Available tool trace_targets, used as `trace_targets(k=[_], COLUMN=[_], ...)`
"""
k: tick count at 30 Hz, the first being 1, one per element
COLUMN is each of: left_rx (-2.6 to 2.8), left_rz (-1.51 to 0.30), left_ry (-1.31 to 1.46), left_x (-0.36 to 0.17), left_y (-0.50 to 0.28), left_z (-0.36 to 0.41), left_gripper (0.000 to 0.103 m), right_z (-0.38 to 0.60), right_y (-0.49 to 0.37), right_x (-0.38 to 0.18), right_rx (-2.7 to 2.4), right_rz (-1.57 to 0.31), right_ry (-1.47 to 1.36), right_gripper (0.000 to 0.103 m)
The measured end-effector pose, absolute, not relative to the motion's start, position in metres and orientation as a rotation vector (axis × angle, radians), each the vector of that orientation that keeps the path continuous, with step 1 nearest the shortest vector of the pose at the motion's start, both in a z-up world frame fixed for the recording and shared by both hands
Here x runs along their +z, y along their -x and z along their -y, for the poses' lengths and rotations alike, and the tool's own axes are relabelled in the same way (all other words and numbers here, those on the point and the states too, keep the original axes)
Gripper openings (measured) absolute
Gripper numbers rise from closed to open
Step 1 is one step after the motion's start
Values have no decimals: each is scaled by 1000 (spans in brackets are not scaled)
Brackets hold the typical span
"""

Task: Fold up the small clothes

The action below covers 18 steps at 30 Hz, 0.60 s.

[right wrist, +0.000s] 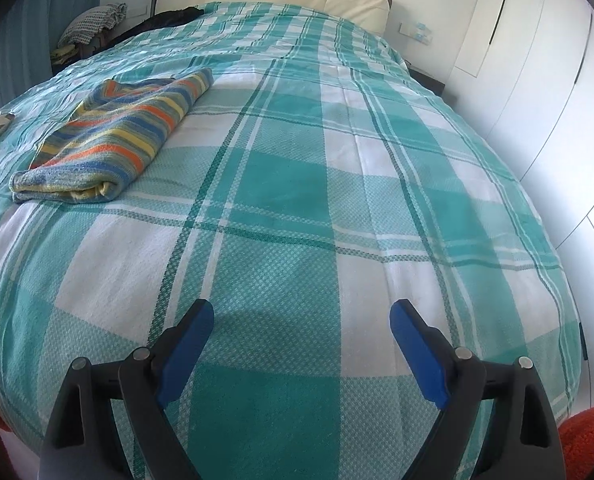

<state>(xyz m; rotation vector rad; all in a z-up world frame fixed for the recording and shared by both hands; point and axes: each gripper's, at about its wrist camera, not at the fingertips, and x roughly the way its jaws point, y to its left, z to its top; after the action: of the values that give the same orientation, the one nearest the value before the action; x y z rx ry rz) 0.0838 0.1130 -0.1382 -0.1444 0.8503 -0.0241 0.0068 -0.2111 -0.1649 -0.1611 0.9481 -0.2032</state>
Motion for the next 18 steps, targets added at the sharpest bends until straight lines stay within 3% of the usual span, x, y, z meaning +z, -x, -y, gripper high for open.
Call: trace_targets(k=[18], left_rx=[-25], left_rz=[-864], left_ry=[108], left_x=[-138], left_y=[-82], left_z=[-105], left_gripper=[90], right_z=[210], right_y=[-10], right_x=[-163], right_rx=[-216], right_rz=[-946], right_ry=[181], right_gripper=[89])
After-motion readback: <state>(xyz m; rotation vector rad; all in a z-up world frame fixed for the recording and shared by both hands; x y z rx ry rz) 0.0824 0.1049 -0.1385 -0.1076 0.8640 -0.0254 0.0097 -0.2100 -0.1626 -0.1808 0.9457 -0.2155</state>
